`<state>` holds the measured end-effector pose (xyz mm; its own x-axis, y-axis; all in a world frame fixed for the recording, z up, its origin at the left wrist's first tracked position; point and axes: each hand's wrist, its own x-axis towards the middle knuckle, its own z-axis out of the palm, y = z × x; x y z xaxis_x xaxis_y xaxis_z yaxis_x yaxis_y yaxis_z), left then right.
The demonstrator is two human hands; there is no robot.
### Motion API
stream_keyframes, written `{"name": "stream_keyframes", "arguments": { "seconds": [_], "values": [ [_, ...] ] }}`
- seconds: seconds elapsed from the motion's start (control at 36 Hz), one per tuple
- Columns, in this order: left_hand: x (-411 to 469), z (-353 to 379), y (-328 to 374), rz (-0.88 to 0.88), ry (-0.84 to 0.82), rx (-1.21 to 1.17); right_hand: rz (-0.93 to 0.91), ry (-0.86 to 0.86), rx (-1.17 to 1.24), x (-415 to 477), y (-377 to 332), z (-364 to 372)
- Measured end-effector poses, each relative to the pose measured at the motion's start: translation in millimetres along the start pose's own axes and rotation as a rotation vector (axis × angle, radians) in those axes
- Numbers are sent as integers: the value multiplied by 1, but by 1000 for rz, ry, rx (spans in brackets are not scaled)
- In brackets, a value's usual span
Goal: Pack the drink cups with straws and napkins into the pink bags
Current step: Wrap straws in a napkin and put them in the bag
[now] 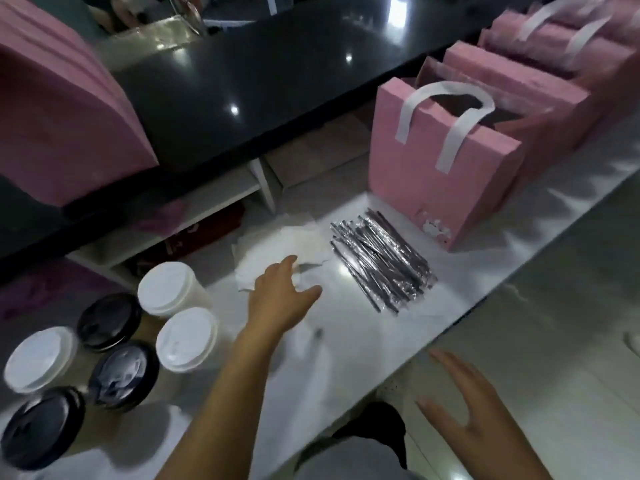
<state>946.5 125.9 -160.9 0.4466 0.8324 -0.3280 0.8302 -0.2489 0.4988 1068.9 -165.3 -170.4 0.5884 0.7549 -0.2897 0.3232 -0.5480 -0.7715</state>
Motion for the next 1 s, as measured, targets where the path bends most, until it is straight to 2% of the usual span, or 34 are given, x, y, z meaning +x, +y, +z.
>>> {"name": "stream_keyframes", "arguments": {
  "seconds": [0.08, 0.22, 0.42, 0.53, 0.69, 0.86, 1.0],
  "values": [
    [43, 4, 5, -130, 72, -112, 41, -64, -41, 32, 1, -28],
    [89, 15, 2, -268, 246, -154, 34, -137, -58, 96, -11, -64],
    [96, 22, -4, -318, 422, -368, -66, -169, 5, 160, -39, -58],
    [83, 11, -1, -292, 453, -541, -140, -306, -24, 180, -54, -44],
    [50, -6, 8, -172, 451, -568, -268, -418, -57, 207, -76, -29],
    [1, -14, 28, -88, 428, -576, -400, -482, 40, 226, -103, -19],
    [-36, -16, 45, -30, 334, -558, -534, -623, -21, 240, -121, -19]
  ]
}}
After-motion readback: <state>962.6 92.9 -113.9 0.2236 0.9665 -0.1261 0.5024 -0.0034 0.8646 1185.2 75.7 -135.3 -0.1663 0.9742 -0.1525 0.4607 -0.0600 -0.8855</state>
